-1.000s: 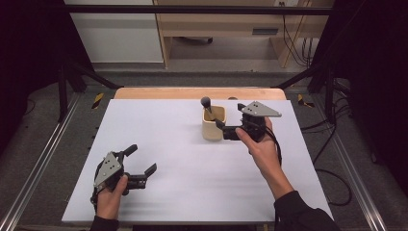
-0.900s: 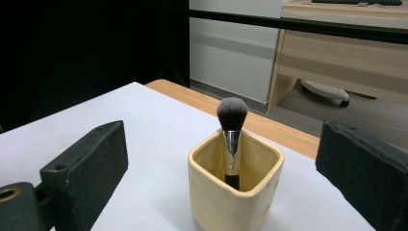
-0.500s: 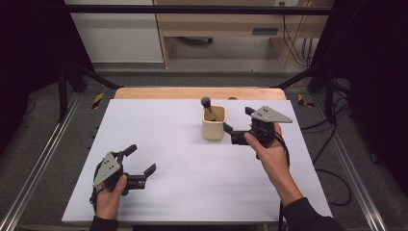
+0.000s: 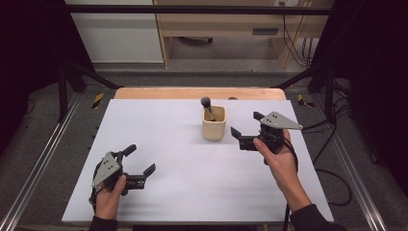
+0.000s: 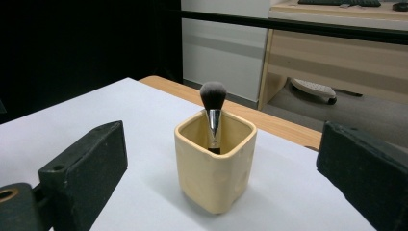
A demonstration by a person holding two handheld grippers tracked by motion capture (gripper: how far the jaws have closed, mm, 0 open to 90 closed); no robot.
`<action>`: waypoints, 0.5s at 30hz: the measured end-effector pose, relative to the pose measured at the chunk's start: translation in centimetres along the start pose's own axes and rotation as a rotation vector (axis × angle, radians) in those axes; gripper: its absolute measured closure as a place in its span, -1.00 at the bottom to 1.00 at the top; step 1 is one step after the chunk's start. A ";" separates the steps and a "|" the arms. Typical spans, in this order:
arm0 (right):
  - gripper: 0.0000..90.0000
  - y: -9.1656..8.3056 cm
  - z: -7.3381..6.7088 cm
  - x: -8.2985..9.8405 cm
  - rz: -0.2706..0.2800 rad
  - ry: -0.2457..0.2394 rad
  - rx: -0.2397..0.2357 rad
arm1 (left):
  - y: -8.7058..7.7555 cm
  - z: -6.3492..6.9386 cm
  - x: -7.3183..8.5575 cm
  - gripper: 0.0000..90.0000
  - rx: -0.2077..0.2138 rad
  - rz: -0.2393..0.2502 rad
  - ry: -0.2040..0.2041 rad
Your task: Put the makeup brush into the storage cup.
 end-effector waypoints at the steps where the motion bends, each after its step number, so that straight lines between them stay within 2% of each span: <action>1: -0.91 -0.1 0.1 0.1 0.000 0.001 0.002 | 0.0 0.0 0.0 -0.97 0.000 0.000 0.000; 15: -0.91 -2.2 1.0 1.3 0.007 0.011 0.022 | 0.0 0.0 0.0 -0.97 0.005 -0.002 -0.001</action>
Point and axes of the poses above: each handheld gripper's, and its own axes: y roughly forward along the jaws, x roughly out of its underside, z roughly to its right, the point moved 3 cm from there along y, roughly forward along the jaws, and after that the axes turned 8 degrees about y, right-handed, at the moved point
